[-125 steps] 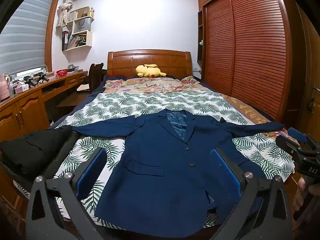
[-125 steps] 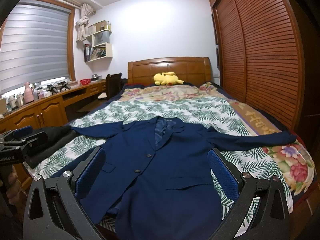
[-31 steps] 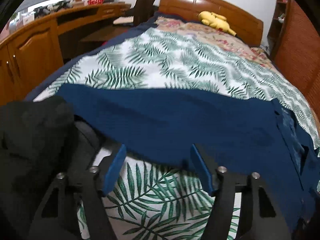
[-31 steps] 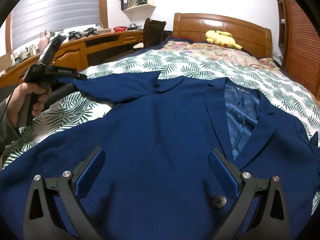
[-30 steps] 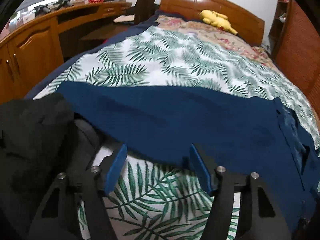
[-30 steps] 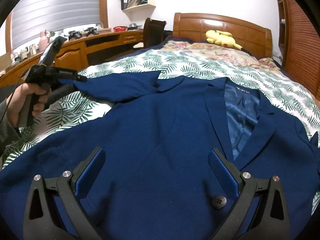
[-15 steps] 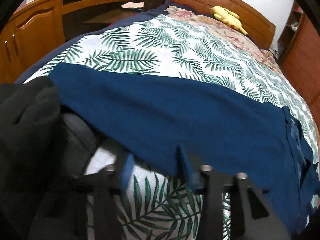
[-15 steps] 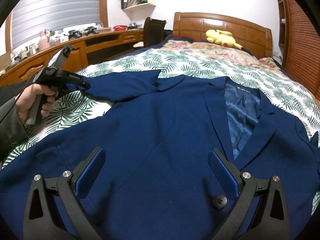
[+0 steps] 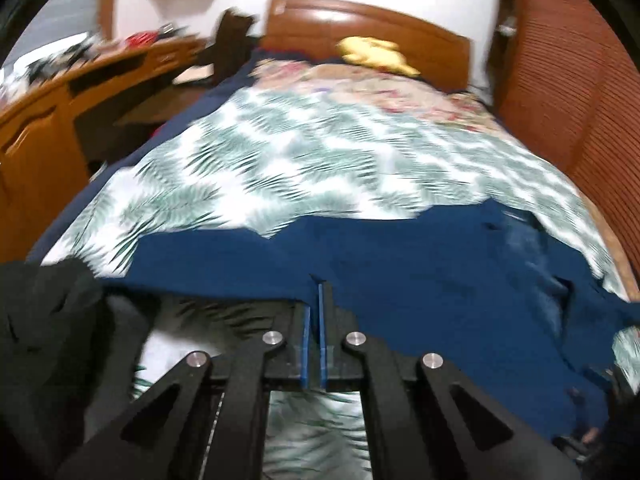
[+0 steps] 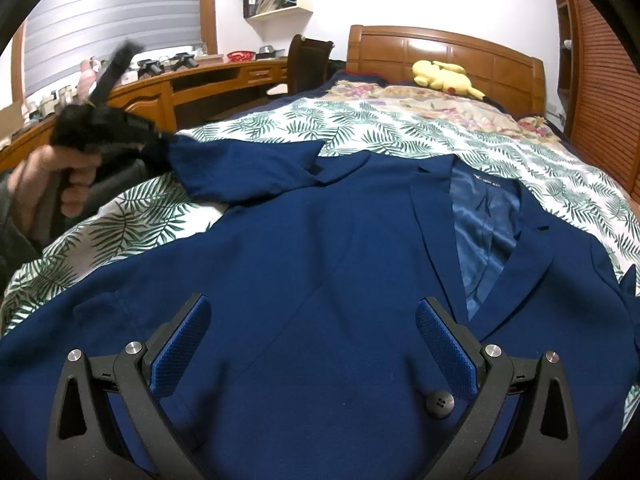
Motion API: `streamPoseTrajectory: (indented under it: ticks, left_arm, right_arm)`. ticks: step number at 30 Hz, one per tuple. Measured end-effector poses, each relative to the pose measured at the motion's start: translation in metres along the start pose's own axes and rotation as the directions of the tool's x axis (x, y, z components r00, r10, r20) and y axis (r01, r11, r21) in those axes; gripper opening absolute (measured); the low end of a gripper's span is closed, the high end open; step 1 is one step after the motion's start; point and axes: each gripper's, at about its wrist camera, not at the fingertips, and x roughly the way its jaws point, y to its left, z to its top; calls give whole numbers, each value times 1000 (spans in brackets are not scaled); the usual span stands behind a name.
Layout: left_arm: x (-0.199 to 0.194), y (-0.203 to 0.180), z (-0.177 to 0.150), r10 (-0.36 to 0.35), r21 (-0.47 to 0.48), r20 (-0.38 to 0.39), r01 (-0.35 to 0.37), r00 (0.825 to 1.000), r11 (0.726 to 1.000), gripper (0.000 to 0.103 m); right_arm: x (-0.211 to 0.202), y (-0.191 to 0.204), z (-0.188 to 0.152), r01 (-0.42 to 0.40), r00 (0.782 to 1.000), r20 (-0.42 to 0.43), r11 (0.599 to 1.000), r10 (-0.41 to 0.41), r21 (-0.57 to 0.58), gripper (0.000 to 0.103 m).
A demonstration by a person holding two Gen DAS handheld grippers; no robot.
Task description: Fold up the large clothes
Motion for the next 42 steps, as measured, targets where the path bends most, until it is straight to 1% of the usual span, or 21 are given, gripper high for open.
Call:
streamPoseTrajectory:
  ticks: [2,3,5,7,10,15,16,21,23,24,26,27,28,30,32,35,38,42]
  left_arm:
    - [-13,-27,2,-50,49,9,50,999,998,0]
    - [-18,-35,2,-61,67,13,60,998,996,0]
    - [-28,-52,3,-62,102,14,61,998,993,0]
    - [-34,-61,1,-59,127,5,58,998,990,0]
    - [-38,-67,-5,-52,149,-18,54,998,987,0]
    - [-47,-61,-17,-67,146,-50,73,997,987,5]
    - [-50,-58,-20,-65,149,-57,73,996,986,6]
    - [-65,-47,-27,-46,165,-40,52,998,985,17]
    - [-70,-41,-27,-33,164,-24,37,999,986,23]
    - [-72,-38,-27,-39,161,-19,41,999,986,24]
    - [-76,-30,-26,-45,145,-3,45,999,988,30]
    - [-76,-25,-26,-35,135,6,34,999,990,32]
    - [-76,-21,-26,-23,130,11,21,1000,991,36]
    - [-70,-12,-26,1,120,13,-3,1000,993,39]
    - [-58,-1,-29,33,108,-2,-33,999,994,44]
    - [-38,15,-34,73,88,-30,-70,997,994,48]
    - [-15,37,-39,118,44,-71,-115,990,992,49]
    - [8,62,-46,157,-16,-124,-160,980,987,49]
  right_arm:
    - [0,0,0,0,1000,0,1000,0,1,103]
    - [0,-1,0,0,1000,0,1000,0,3,103]
    - [-1,-2,1,0,1000,0,1000,0,8,103]
    - [-1,-2,1,-1,1000,-1,1000,1,9,103]
    - [-2,0,1,1,1000,0,1000,-1,5,103]
    - [-2,0,1,2,1000,-1,1000,-2,4,103]
    - [-2,0,1,2,1000,-1,1000,-2,3,103]
    - [-2,0,1,2,1000,-1,1000,-2,3,103]
    - [-2,0,1,2,1000,-1,1000,-2,3,103]
    - [-2,0,1,3,1000,-1,1000,-3,2,103]
    - [-2,1,2,3,1000,-1,1000,-3,2,103]
    - [-2,1,2,3,1000,-2,1000,-3,2,103]
    - [-2,1,2,4,1000,-3,1000,-4,0,103]
    - [-2,1,2,3,1000,-2,1000,-3,1,103]
    - [-2,1,2,3,1000,-2,1000,-3,1,103]
    - [-2,1,2,3,1000,-2,1000,-3,1,103]
    - [-2,2,2,3,1000,-2,1000,-3,1,103]
    - [-2,2,2,4,1000,-2,1000,-4,-1,103]
